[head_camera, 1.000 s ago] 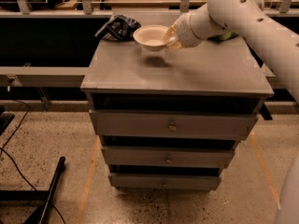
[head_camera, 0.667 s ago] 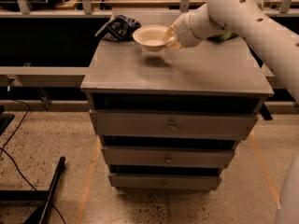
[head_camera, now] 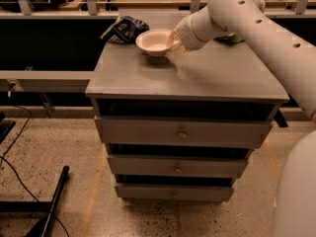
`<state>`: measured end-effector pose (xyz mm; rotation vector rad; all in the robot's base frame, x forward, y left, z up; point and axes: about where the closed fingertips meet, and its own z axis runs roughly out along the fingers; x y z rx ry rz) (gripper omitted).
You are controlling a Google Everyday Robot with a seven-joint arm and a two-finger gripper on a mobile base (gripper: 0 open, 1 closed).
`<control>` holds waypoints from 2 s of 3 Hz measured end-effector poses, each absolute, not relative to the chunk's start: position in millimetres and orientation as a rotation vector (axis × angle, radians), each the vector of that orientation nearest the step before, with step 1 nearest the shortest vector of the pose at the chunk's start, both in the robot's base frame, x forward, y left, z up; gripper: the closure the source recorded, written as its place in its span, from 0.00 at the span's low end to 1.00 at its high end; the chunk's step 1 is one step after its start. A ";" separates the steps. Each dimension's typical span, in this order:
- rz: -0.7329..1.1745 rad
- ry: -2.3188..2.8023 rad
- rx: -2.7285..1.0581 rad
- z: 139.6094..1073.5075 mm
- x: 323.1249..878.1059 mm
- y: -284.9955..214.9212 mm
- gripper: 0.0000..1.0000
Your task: Move paper bowl near blue chip bag
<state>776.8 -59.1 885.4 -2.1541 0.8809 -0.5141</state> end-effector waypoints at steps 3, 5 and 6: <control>-0.479 0.846 -2.106 875.1 796.8 -45.9 0.82; -0.468 0.843 -2.110 870.2 797.2 -41.1 0.35; -0.463 0.842 -2.113 867.7 797.3 -38.8 0.12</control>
Offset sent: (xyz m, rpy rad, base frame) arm 0.0233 0.0089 -0.0011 0.0402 -0.0368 0.0061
